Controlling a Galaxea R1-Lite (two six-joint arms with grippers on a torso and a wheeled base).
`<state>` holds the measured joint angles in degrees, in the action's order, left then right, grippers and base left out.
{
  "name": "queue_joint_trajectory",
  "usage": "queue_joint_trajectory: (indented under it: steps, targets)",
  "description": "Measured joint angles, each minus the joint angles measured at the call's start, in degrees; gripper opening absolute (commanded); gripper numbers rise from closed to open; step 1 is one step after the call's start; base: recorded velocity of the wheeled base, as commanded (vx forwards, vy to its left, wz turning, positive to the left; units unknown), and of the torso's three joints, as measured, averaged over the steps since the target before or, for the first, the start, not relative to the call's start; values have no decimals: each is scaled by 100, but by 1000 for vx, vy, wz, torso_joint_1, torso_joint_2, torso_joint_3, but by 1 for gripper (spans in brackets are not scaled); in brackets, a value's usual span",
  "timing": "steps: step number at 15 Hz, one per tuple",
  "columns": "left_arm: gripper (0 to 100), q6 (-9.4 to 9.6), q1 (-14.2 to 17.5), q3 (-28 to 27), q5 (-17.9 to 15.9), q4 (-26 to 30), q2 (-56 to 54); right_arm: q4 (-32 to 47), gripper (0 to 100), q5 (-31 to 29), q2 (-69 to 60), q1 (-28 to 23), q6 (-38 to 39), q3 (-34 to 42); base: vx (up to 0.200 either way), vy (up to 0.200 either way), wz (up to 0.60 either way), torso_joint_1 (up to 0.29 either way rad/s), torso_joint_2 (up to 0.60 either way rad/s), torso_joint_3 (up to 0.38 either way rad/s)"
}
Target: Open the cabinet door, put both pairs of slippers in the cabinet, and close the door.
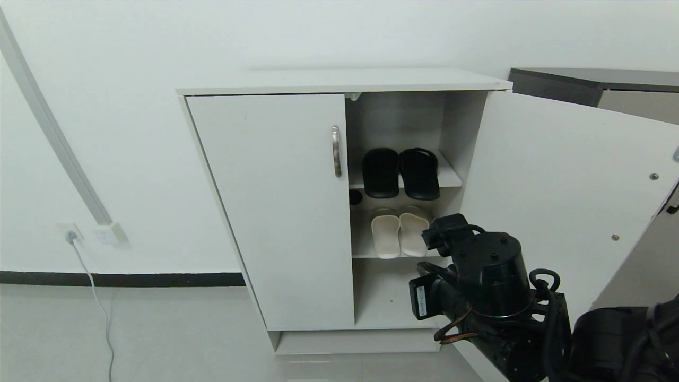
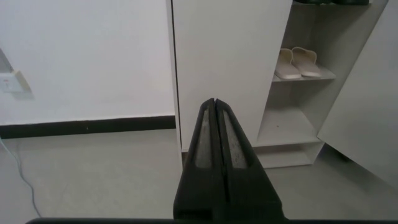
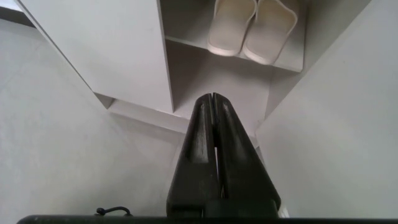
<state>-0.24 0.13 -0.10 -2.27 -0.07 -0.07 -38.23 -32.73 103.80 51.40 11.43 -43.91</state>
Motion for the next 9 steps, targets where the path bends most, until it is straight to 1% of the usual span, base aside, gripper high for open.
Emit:
queue_joint_trajectory:
  steps: [1, 3, 6, 9]
  targets:
    - [0, 0, 0, 2, 0, 5, 0, 2, 0, 2, 5, -5, 0, 0, 0, 0, 0, 2, -129, -134]
    - [0, 2, 0, 5, 0, 15, 0, -2, 0, 0, 9, -10, 0, 0, 0, 0, 0, 22, -164, -288]
    - [0, 0, 0, -1, -2, -2, 0, -6, 0, -16, 17, -2, -6, 4, 0, 0, 0, 43, -483, -352]
    - [0, 2, 2, -1, -2, -2, 0, 2, 0, -24, 20, -18, -9, 11, 0, 0, 0, 97, -460, -356]
